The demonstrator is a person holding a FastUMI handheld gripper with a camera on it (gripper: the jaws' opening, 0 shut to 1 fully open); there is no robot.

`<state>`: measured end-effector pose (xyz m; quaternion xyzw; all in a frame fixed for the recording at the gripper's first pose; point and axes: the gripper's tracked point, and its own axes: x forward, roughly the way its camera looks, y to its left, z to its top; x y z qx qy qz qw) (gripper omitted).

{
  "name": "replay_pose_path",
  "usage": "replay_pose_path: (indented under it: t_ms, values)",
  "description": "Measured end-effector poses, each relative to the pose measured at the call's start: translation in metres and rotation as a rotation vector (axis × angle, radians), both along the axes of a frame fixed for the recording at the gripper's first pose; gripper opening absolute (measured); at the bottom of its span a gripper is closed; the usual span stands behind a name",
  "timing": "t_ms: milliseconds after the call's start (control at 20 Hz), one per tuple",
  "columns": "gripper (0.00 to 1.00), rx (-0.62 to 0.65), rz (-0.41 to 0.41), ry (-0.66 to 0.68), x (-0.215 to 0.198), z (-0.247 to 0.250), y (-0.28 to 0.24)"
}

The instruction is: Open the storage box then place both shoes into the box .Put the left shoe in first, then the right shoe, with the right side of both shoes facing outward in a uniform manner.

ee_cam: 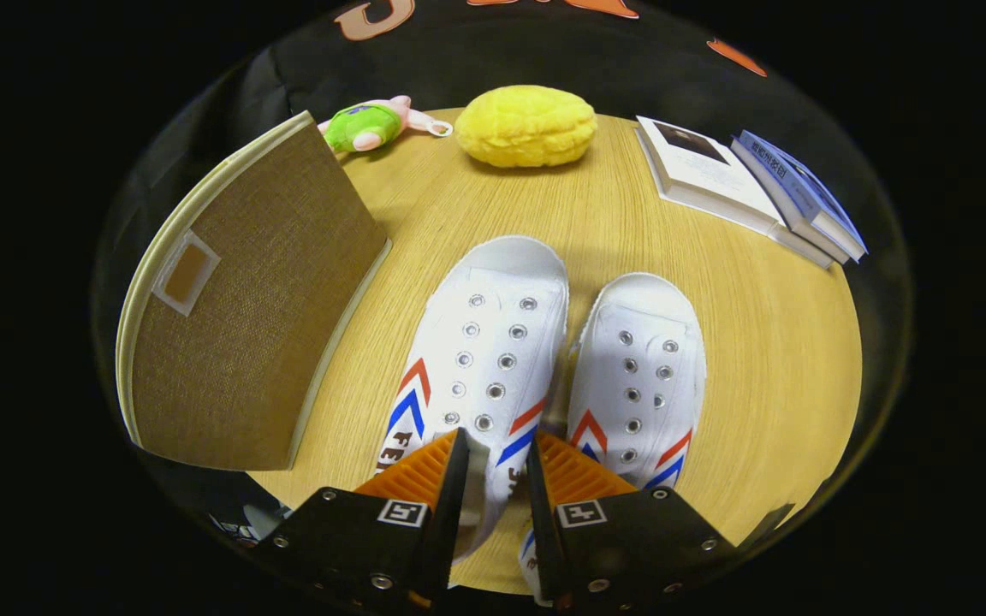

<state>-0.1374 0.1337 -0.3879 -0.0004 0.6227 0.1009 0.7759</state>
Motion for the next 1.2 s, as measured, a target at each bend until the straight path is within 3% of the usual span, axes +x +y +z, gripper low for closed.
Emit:
replay_pose_path:
  t_ms: [250,450,600,850,1200]
  values:
    - [0.40,0.173,-0.114,0.137,0.000,-0.005,0.006]
    - [0.24,0.234,-0.239,0.136,0.000,-0.003,0.007]
    - [0.07,0.274,-0.317,0.147,-0.002,0.007,0.006]
    - [0.06,0.352,-0.337,0.088,0.008,0.031,0.007]
    - [0.06,0.458,-0.268,-0.097,0.054,0.140,0.034]
